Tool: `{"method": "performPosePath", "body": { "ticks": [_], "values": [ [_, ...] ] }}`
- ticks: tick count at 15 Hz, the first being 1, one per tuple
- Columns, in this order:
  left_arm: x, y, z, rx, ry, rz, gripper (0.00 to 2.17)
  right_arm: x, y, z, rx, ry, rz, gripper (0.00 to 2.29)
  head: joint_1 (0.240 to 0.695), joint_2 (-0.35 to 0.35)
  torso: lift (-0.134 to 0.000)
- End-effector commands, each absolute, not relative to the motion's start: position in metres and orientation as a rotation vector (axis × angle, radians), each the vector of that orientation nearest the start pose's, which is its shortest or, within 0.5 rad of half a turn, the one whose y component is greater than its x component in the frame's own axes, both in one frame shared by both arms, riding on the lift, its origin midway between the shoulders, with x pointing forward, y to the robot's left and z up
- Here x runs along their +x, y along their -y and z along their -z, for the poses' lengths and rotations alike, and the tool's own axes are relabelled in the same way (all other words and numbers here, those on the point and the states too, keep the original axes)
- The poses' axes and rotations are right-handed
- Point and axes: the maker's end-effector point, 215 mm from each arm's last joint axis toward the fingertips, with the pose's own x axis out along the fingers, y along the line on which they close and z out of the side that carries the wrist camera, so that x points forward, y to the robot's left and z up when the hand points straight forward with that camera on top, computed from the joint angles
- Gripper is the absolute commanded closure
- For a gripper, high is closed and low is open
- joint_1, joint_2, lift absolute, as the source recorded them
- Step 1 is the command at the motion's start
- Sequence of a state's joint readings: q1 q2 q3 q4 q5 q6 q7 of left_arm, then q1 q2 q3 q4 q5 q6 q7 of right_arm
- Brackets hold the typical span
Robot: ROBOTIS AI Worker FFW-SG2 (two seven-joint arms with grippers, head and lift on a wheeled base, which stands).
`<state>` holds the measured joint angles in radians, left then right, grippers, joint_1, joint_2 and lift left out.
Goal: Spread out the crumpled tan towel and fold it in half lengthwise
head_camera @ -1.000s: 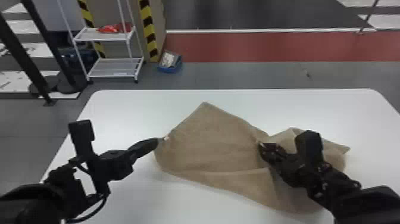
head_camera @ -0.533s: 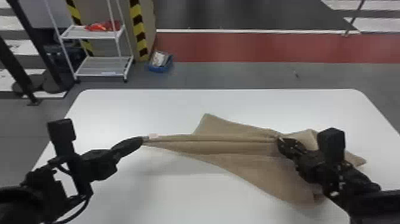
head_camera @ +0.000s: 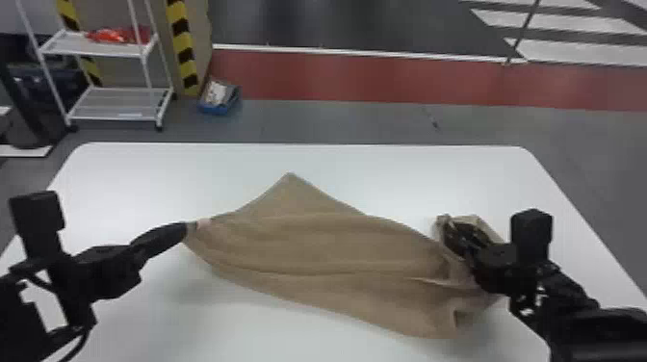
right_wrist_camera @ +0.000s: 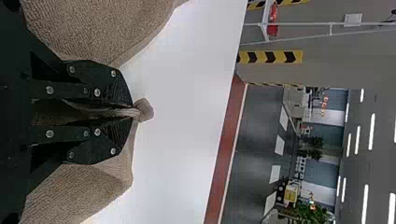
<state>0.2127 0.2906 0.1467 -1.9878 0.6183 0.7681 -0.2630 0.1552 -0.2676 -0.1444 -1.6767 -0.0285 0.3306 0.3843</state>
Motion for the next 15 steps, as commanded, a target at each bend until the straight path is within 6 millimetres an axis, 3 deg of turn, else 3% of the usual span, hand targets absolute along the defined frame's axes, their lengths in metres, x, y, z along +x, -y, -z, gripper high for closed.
{"method": "performPosePath", "body": {
  "ticks": [1,4,5,6,12,15],
  "values": [
    [0.482,-0.222,0.396,-0.340,-0.498,0.393,1.90,0.520,0.324,0.449,-0.163,-0.396,-0.237,0.97,0.695,-0.113,-0.125],
    [0.480,-0.225,0.396,-0.334,-0.499,0.386,1.90,0.520,0.329,0.439,-0.155,-0.375,-0.224,1.00,0.695,-0.113,-0.125],
    [0.479,-0.227,0.396,-0.332,-0.501,0.381,1.90,0.520,0.338,0.431,-0.142,-0.359,-0.207,1.20,0.695,-0.114,-0.125],
    [0.478,-0.237,0.394,-0.330,-0.497,0.365,1.90,0.521,0.346,0.423,-0.125,-0.336,-0.193,1.21,0.695,-0.114,-0.125],
    [0.452,-0.276,0.380,-0.315,-0.541,0.300,1.90,0.499,0.442,0.341,-0.081,-0.126,-0.033,1.21,0.695,-0.152,-0.125],
    [0.419,-0.299,0.385,-0.276,-0.670,0.247,1.90,0.483,0.489,0.330,-0.074,-0.135,0.023,1.21,0.695,-0.196,-0.125]
  ]
}}
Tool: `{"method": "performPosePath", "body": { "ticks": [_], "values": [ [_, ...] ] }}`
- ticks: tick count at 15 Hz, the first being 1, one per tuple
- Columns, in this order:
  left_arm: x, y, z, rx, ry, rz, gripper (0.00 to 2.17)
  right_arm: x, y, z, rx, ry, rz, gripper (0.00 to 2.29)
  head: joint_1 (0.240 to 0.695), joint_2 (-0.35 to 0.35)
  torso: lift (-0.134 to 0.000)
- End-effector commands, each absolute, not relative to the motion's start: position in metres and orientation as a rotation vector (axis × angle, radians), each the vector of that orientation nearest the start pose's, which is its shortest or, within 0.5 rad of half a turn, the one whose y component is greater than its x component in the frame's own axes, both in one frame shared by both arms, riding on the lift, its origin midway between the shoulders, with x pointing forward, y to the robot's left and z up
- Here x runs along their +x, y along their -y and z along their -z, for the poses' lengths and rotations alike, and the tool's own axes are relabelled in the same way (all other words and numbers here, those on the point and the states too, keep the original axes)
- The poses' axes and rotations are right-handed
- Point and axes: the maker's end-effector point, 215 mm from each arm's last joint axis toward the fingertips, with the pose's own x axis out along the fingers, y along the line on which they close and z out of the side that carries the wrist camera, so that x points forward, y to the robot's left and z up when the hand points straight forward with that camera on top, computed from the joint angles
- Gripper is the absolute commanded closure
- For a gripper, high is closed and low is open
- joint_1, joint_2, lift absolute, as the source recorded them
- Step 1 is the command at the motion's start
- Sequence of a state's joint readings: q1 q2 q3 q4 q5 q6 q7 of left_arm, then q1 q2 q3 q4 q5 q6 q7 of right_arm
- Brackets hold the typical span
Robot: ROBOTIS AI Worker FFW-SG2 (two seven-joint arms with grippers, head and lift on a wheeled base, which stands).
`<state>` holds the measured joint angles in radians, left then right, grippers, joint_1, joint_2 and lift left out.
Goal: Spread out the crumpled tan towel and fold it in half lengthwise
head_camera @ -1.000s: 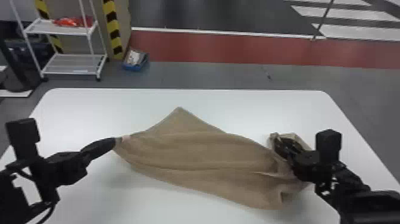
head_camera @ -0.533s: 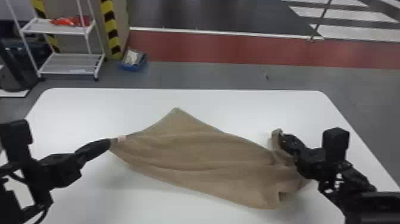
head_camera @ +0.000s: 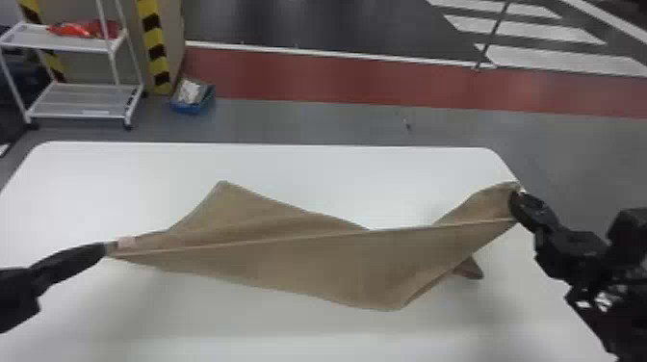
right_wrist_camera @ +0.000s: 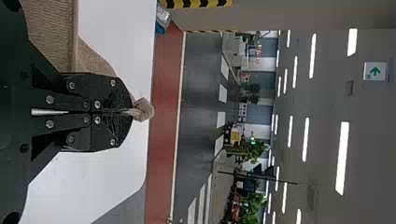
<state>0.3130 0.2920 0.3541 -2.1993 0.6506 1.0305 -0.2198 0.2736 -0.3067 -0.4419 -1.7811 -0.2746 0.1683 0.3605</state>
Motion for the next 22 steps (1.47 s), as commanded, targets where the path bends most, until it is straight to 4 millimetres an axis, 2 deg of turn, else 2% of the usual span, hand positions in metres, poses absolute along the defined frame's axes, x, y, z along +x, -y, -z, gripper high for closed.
{"method": "performPosePath", "body": {
  "ticks": [1,2,4,6,7,9,11,12,13,14,15,16,17,18,19,20,21,22],
  "values": [
    [0.418,-0.306,0.382,-0.270,-0.677,0.232,1.90,0.484,0.490,0.329,-0.079,-0.147,0.016,1.21,0.695,-0.209,-0.125],
    [0.428,-0.307,0.373,-0.270,-0.657,0.234,1.90,0.490,0.483,0.331,-0.074,-0.158,0.005,1.21,0.695,-0.219,-0.125],
    [0.460,-0.313,0.362,-0.277,-0.624,0.216,1.90,0.519,0.455,0.326,-0.069,-0.144,-0.035,1.21,0.695,-0.214,-0.125],
    [0.500,-0.318,0.348,-0.289,-0.597,0.216,1.90,0.554,0.442,0.327,-0.068,-0.134,-0.054,1.21,0.695,-0.178,-0.125],
    [0.519,-0.318,0.341,-0.292,-0.589,0.221,1.90,0.574,0.438,0.317,-0.084,-0.092,-0.059,1.21,0.695,-0.160,-0.125],
    [0.560,-0.311,0.328,-0.294,-0.577,0.241,1.90,0.613,0.433,0.290,-0.084,0.000,-0.087,1.21,0.695,-0.134,-0.125],
    [0.613,-0.314,0.297,-0.296,-0.465,0.218,1.90,0.649,0.420,0.258,-0.087,0.084,-0.115,1.21,0.679,-0.116,-0.125],
    [0.632,-0.311,0.279,-0.309,-0.418,0.222,1.90,0.663,0.414,0.239,-0.091,0.142,-0.122,1.21,0.650,-0.108,-0.125],
    [0.656,-0.313,0.256,-0.329,-0.348,0.207,1.90,0.678,0.417,0.217,-0.091,0.193,-0.112,1.21,0.618,-0.100,-0.125],
    [0.673,-0.319,0.233,-0.347,-0.279,0.193,1.90,0.689,0.423,0.194,-0.086,0.239,-0.098,1.21,0.556,-0.088,-0.125],
    [0.690,-0.326,0.206,-0.377,-0.203,0.196,1.90,0.696,0.430,0.167,-0.076,0.294,-0.084,1.21,0.527,-0.085,-0.125],
    [0.697,-0.326,0.190,-0.400,-0.174,0.209,1.90,0.699,0.434,0.148,-0.075,0.331,-0.087,1.21,0.492,-0.083,-0.125],
    [0.696,-0.323,0.181,-0.402,-0.159,0.224,1.90,0.698,0.431,0.144,-0.068,0.338,-0.110,1.21,0.463,-0.083,-0.125],
    [0.689,-0.315,0.182,-0.416,-0.159,0.249,1.90,0.690,0.433,0.154,-0.071,0.323,-0.142,1.21,0.432,-0.082,-0.125],
    [0.676,-0.310,0.194,-0.434,-0.174,0.268,1.90,0.673,0.441,0.177,-0.084,0.289,-0.149,1.21,0.398,-0.082,-0.125],
    [0.653,-0.304,0.217,-0.428,-0.213,0.284,1.90,0.654,0.440,0.200,-0.087,0.261,-0.172,1.21,0.398,-0.085,-0.125],
    [0.630,-0.301,0.239,-0.403,-0.248,0.284,1.90,0.631,0.439,0.241,-0.071,0.211,-0.201,1.21,0.412,-0.093,-0.125],
    [0.611,-0.295,0.259,-0.378,-0.279,0.281,1.90,0.609,0.438,0.268,-0.079,0.183,-0.222,1.21,0.440,-0.101,-0.125]
  ]
}}
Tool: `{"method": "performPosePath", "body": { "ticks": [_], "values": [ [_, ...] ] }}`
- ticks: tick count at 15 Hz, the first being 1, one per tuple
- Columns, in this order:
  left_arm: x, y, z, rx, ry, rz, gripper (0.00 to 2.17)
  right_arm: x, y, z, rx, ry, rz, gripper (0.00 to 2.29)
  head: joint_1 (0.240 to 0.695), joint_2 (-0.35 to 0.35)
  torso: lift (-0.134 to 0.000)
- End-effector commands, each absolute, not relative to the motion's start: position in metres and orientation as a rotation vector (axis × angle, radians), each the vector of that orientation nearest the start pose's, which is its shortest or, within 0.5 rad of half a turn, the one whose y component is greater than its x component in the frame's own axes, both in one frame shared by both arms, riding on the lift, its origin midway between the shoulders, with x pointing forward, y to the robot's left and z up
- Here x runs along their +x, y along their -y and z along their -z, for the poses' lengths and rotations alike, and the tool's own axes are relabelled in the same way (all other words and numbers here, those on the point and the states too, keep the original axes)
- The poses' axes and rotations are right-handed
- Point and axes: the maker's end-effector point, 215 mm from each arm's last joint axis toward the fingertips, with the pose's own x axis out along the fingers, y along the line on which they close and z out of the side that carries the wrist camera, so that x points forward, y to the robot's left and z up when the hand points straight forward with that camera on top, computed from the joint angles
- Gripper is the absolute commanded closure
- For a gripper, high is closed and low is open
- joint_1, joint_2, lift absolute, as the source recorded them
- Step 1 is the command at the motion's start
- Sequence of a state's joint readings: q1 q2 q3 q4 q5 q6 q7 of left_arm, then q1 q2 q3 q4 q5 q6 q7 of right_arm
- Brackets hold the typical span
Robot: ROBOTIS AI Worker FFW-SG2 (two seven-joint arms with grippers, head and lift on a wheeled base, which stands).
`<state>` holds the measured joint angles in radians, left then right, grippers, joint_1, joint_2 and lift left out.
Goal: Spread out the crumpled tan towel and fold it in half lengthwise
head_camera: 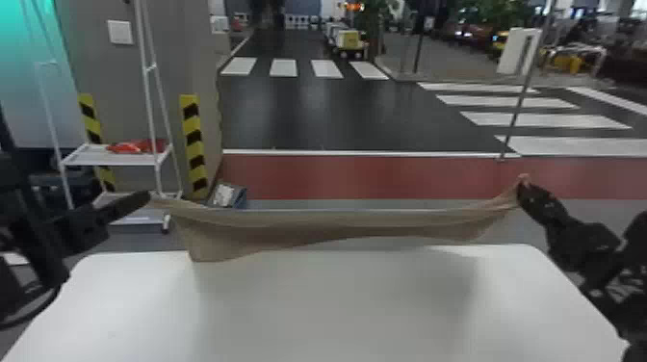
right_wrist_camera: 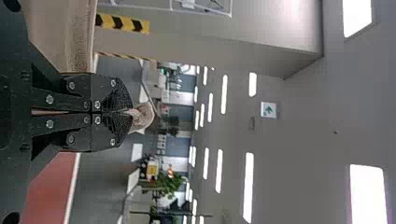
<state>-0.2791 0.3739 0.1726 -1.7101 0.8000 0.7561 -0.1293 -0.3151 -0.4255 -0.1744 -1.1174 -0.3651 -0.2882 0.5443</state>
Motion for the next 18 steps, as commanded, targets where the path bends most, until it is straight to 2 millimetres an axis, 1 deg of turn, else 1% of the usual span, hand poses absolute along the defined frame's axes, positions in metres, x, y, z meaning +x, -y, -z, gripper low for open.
{"method": "performPosePath", "body": {
  "ticks": [1,2,3,5,6,7,8,10,11,12,14,16,17,18],
  "values": [
    [0.586,-0.294,0.277,-0.355,-0.309,0.275,1.90,0.593,0.437,0.282,-0.078,0.166,-0.234,1.21,0.471,-0.105,-0.125],
    [0.561,-0.298,0.293,-0.323,-0.341,0.264,1.90,0.576,0.436,0.297,-0.066,0.147,-0.249,1.21,0.513,-0.110,-0.125],
    [0.538,-0.295,0.309,-0.302,-0.391,0.259,1.90,0.561,0.440,0.308,-0.063,0.127,-0.252,1.21,0.585,-0.122,-0.125],
    [0.481,-0.292,0.341,-0.282,-0.524,0.250,1.90,0.530,0.444,0.327,-0.050,0.087,-0.261,1.21,0.654,-0.135,-0.125],
    [0.458,-0.294,0.353,-0.272,-0.577,0.238,1.90,0.517,0.443,0.335,-0.045,0.073,-0.271,1.21,0.686,-0.143,-0.125],
    [0.433,-0.298,0.365,-0.249,-0.630,0.216,1.90,0.499,0.445,0.343,-0.032,0.059,-0.276,1.21,0.695,-0.151,-0.125],
    [0.409,-0.302,0.375,-0.242,-0.676,0.194,1.90,0.485,0.444,0.351,-0.017,0.045,-0.289,1.21,0.695,-0.157,-0.125],
    [0.367,-0.304,0.394,-0.268,-0.775,0.176,1.90,0.466,0.454,0.360,0.007,0.015,-0.285,1.21,0.695,-0.172,-0.125],
    [0.351,-0.304,0.400,-0.278,-0.806,0.165,1.90,0.457,0.463,0.360,0.025,0.009,-0.273,1.21,0.695,-0.176,-0.125],
    [0.340,-0.301,0.404,-0.281,-0.834,0.166,1.90,0.450,0.468,0.360,0.045,0.001,-0.270,1.21,0.695,-0.186,-0.125],
    [0.326,-0.298,0.402,-0.286,-0.853,0.164,1.90,0.432,0.466,0.356,0.060,-0.011,-0.280,1.21,0.695,-0.221,-0.125],
    [0.316,-0.294,0.397,-0.293,-0.872,0.172,1.90,0.416,0.463,0.356,0.072,-0.029,-0.282,1.21,0.695,-0.241,-0.125],
    [0.315,-0.290,0.393,-0.299,-0.869,0.182,1.90,0.408,0.463,0.360,0.097,-0.050,-0.286,1.21,0.695,-0.246,-0.125],
    [0.316,-0.291,0.389,-0.303,-0.858,0.179,1.90,0.401,0.462,0.361,0.122,-0.062,-0.290,1.21,0.695,-0.251,-0.125]
  ]
}}
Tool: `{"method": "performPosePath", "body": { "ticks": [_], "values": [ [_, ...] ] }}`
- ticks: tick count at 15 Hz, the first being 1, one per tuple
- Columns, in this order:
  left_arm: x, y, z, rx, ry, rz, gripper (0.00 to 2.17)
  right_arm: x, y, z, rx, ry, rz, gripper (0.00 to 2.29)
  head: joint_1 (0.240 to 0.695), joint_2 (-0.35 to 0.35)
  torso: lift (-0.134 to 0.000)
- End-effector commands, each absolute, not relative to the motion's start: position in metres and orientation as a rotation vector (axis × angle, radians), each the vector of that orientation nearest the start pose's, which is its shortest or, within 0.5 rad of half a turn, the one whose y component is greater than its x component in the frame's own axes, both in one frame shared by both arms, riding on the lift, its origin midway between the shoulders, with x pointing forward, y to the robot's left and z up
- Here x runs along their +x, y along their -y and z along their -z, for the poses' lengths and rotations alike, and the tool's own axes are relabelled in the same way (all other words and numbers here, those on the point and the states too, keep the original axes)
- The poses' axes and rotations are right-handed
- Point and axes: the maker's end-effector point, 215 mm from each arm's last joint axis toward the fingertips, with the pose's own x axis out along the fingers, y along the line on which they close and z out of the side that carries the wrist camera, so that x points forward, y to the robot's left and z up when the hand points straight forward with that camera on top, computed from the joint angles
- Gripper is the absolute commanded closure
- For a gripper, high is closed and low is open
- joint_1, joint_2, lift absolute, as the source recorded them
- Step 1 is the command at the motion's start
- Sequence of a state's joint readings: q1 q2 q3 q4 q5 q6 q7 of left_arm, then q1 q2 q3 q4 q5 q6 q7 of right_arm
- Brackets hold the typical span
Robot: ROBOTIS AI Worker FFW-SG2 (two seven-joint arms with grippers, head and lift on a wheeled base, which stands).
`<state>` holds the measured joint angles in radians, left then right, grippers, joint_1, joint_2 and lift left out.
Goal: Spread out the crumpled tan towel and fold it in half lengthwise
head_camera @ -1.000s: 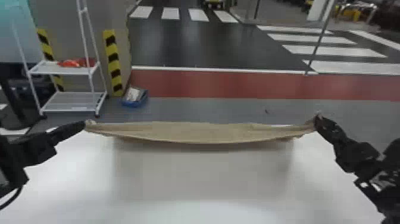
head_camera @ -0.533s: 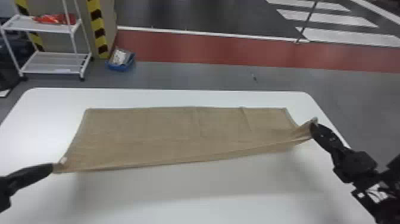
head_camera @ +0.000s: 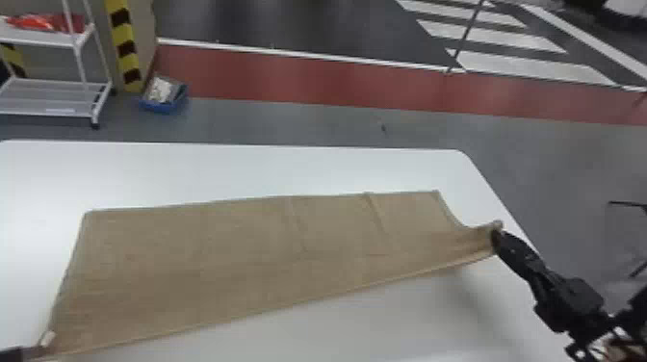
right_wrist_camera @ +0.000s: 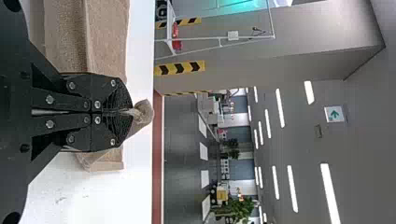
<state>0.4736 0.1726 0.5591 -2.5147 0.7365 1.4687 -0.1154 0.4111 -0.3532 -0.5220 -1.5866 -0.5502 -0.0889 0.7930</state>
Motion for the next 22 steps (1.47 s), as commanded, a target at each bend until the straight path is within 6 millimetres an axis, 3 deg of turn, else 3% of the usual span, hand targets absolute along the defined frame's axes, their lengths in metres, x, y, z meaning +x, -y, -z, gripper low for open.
{"method": "performPosePath", "body": {
  "ticks": [1,4,9,13,15,18,22],
  "values": [
    [0.317,-0.292,0.386,-0.302,-0.850,0.177,1.90,0.395,0.467,0.358,0.138,-0.061,-0.283,1.21,0.695,-0.259,-0.125],
    [0.341,-0.290,0.364,-0.281,-0.785,0.171,1.90,0.406,0.471,0.358,0.186,-0.101,-0.286,1.21,0.695,-0.275,-0.125],
    [0.424,-0.279,0.353,-0.298,-0.669,0.161,1.90,0.479,0.454,0.384,0.274,-0.233,-0.264,1.21,0.695,-0.241,-0.125],
    [0.475,-0.292,0.345,-0.314,-0.594,0.106,1.90,0.529,0.452,0.399,0.348,-0.299,-0.218,1.21,0.695,-0.197,-0.125],
    [0.491,-0.298,0.342,-0.322,-0.566,0.091,1.90,0.542,0.455,0.406,0.384,-0.312,-0.198,1.21,0.695,-0.184,-0.125],
    [0.506,-0.311,0.343,-0.330,-0.549,0.069,1.90,0.544,0.458,0.421,0.438,-0.354,-0.169,1.21,0.695,-0.167,-0.125],
    [0.527,-0.308,0.348,-0.319,-0.547,0.061,1.90,0.559,0.450,0.416,0.460,-0.358,-0.180,1.21,0.695,-0.148,-0.125]
  ]
}}
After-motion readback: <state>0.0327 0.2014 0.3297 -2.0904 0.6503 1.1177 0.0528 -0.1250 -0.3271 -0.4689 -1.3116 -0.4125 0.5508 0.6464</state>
